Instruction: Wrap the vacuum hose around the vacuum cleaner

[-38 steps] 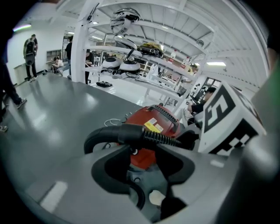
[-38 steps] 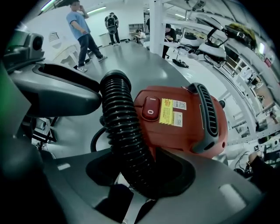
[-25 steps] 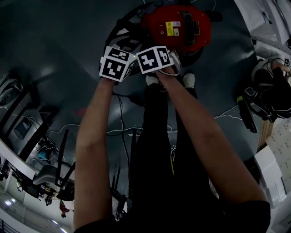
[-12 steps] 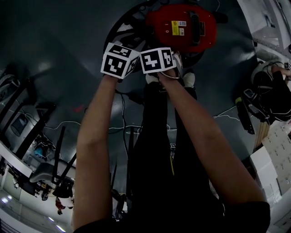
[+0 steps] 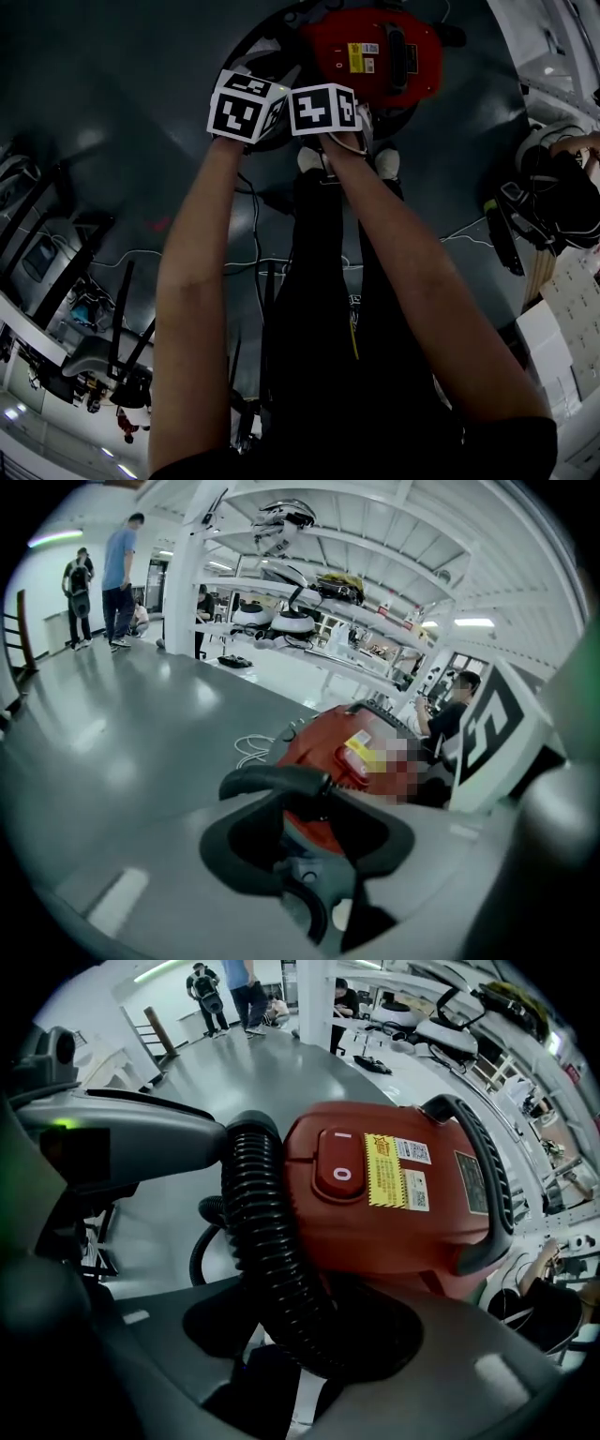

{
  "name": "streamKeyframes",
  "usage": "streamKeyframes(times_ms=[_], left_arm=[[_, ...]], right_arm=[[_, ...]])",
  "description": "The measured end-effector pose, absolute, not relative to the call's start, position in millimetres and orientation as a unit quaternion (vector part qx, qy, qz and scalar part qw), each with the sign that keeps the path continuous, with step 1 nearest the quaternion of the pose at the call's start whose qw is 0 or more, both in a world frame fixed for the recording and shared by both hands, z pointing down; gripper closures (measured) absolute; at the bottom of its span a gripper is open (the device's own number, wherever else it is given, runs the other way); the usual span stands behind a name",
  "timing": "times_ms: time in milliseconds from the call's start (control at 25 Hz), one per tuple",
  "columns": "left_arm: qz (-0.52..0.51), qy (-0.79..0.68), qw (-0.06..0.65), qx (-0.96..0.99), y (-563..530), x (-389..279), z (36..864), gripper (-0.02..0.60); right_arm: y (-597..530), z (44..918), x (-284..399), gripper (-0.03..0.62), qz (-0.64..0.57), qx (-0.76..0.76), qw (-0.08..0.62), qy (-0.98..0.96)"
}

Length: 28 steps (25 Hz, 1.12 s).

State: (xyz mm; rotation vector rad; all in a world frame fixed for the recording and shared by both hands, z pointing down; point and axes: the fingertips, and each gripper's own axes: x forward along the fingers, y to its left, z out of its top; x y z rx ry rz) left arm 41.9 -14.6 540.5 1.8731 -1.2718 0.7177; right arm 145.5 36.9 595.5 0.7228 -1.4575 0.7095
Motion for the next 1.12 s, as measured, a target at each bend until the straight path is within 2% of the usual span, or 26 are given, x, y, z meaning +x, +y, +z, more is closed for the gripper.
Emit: streamKeyframes(times_ms=[280, 600, 1120], left_arm=[[0.291, -0.502, 0.369, 0.726, -6, 39, 538, 0.431], [0.284, -0.512, 0.371, 0.721, 4, 35, 538, 0.43], [0.314, -0.518, 0.429, 0.67, 46, 6, 589, 0.432]], right_arm=[[41, 595, 145, 0.352, 0.296, 0.28, 0.658, -0.633], [47, 592, 140, 0.364, 0.261, 0.254, 0.646, -0.67], [76, 621, 125, 0.352, 0.212, 0.237, 0.678, -0.662]])
